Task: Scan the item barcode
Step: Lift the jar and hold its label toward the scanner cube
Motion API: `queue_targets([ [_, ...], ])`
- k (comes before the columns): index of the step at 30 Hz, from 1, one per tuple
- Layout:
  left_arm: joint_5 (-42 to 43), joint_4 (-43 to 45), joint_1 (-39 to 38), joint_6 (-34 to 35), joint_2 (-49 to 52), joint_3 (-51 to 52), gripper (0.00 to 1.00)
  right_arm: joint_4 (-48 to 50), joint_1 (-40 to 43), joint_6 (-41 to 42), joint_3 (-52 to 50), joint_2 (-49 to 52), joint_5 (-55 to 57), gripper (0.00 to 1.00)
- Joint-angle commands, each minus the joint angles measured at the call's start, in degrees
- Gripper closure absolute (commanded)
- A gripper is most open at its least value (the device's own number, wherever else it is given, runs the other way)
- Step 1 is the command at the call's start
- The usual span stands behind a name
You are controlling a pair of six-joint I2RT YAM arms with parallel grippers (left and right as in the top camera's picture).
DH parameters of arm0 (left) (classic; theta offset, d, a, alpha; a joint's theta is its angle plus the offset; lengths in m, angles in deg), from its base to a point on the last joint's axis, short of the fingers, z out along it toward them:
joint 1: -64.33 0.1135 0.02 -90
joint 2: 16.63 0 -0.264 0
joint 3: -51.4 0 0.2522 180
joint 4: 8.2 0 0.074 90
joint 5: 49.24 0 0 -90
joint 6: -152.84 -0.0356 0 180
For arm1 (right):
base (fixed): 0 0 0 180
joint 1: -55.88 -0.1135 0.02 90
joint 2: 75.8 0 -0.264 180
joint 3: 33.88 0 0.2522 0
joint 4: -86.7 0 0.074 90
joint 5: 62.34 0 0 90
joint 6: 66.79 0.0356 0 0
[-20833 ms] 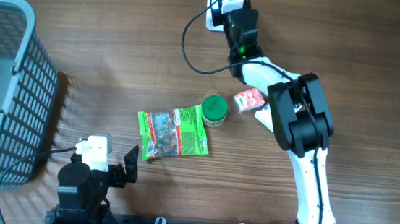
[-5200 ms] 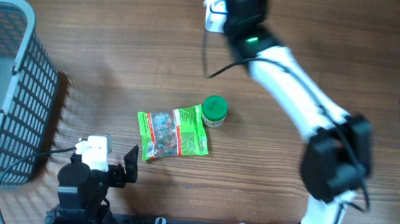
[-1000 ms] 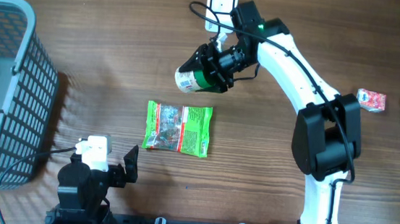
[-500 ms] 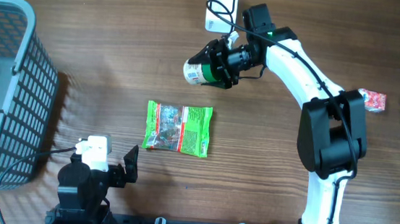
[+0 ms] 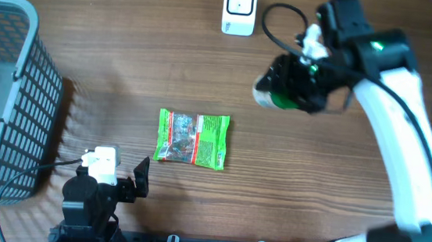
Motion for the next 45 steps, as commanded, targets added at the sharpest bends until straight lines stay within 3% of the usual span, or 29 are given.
queue_targets([
  [1, -0.13, 0.15, 0.22, -0.11, -0.20, 0.17, 0.00, -5.09, -0.13, -2.54, 1.09, -7.93, 13.66, 0.37],
  [7, -0.13, 0.15, 0.22, -0.11, -0.20, 0.17, 0.00, 3.85, -0.13, -1.92, -1.64, -11.98, 29.59, 0.37],
  [12, -0.13, 0.15, 0.22, -0.11, -0.20, 0.17, 0.00, 30.05, -0.13, -4.02, -10.58, -8.15, 35.58, 0.36],
  [14, -0.13, 0.15, 0.22, -0.11, -0.20, 0.17, 0.00, 43.54, -0.13, -7.78, -14.16, -4.50, 36.00, 0.35],
  [18, -0.13, 0.15, 0.22, -0.11, -0.20, 0.17, 0.00, 61.37, -0.39, -13.73, -15.08, 4.55, 35.98, 0.34],
  [21, -0.13, 0.15, 0.22, -0.11, -0.20, 0.17, 0.00, 77.46, -1.81, -23.37, -15.08, 14.01, 35.54, 0.32],
  [25, -0.13, 0.15, 0.22, -0.11, -0.20, 0.17, 0.00, 95.21, -4.07, -32.26, -15.06, 23.23, 35.60, 0.23],
  [29, -0.13, 0.15, 0.22, -0.11, -0.20, 0.17, 0.00, 109.00, -5.16, -33.53, -15.02, 30.67, 35.78, 0.13],
  [35, -0.13, 0.15, 0.22, -0.11, -0.20, 0.17, 0.00, 115.89, -5.16, -32.33, -14.93, 34.71, 35.52, 0.14],
  [39, -0.13, 0.15, 0.22, -0.11, -0.20, 0.17, 0.00, 112.96, -5.75, -31.85, -14.91, 33.68, 34.49, 0.02],
  [42, -0.13, 0.13, 0.22, -0.11, -0.20, 0.17, 0.00, 105.28, -5.79, -28.57, -14.91, 28.57, 34.47, 0.01],
  [45, -0.13, 0.15, 0.22, -0.11, -0.20, 0.17, 0.00, 87.78, -5.70, -24.65, -14.91, 18.78, 34.49, 0.01],
])
